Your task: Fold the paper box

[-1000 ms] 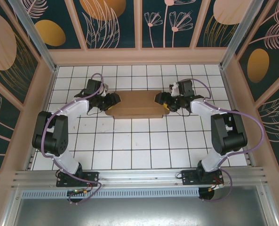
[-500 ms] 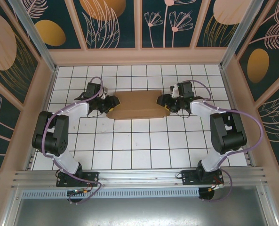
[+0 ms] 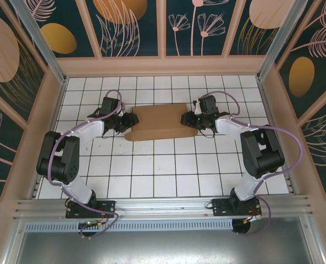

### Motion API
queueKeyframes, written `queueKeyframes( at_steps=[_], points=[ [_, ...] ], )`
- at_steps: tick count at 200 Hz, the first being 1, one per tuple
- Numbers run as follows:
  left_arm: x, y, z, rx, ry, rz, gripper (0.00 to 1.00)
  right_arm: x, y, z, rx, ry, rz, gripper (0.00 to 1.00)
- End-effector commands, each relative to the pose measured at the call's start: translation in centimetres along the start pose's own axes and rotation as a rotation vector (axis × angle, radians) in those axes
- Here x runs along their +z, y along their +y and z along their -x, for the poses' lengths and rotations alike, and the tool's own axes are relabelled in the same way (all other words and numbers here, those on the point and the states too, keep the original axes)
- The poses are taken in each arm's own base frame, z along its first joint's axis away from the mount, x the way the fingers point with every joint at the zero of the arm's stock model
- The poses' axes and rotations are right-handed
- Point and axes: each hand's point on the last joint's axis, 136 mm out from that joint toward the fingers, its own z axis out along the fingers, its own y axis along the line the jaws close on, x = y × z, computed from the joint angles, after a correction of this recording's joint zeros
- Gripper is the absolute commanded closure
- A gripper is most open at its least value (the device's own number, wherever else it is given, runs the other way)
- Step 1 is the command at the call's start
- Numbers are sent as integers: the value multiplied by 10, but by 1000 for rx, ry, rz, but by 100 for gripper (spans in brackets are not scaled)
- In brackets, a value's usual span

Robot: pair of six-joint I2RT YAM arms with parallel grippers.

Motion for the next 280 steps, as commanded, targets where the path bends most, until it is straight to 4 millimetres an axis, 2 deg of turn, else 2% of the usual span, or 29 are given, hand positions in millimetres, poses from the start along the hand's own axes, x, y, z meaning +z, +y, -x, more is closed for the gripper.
queueKeyframes(
  at_steps=[1, 18, 62, 95, 115, 126, 133, 172, 181, 192, 207, 231, 235, 239, 255, 280],
  points=[
    [-22, -2, 11, 51, -47, 65, 50, 3, -15, -23, 6, 84, -62, 52],
    [-25, -5, 13, 72, -52, 64, 48, -1, -3, -18, 1, 83, -20, 50],
    [-23, 19, 8, 117, -65, 150, 47, -5, 2, -8, -19, 68, -25, 44],
    [-1, 30, -2, 90, -15, 144, 47, -3, -3, -2, -50, 61, -68, 42],
    [10, 35, -7, 57, 14, 140, 48, 7, -17, -7, -56, 86, -126, 41],
    [21, 44, -11, 40, 35, 154, 49, 13, -21, -12, -55, 103, -134, 40],
    [25, 55, -22, 27, 59, 177, 49, 17, -23, -15, -52, 111, -139, 40],
    [28, 69, -25, 27, 66, 227, 50, 31, -30, -29, -81, 148, -195, 41],
    [28, 69, -23, 30, 59, 232, 50, 29, -25, -26, -93, 136, -198, 41],
    [28, 70, -22, 33, 60, 241, 50, 22, -9, -20, -113, 109, -152, 44],
    [28, 70, -21, 36, 60, 251, 51, 5, 16, -7, -140, 64, -78, 44],
    [25, 75, -20, 47, 56, 278, 51, -24, 32, 16, -155, -19, -76, 44],
    [25, 75, -20, 48, 56, 282, 51, -27, 33, 18, -154, -28, -75, 44],
    [24, 68, -11, 57, 36, 270, 51, -30, 34, 20, -153, -36, -72, 44],
    [25, 66, -9, 57, 35, 267, 51, -36, 34, 26, -142, -48, -56, 47],
    [23, 63, -7, 59, 31, 259, 52, -27, 18, 25, -119, -22, -85, 48]
  ],
)
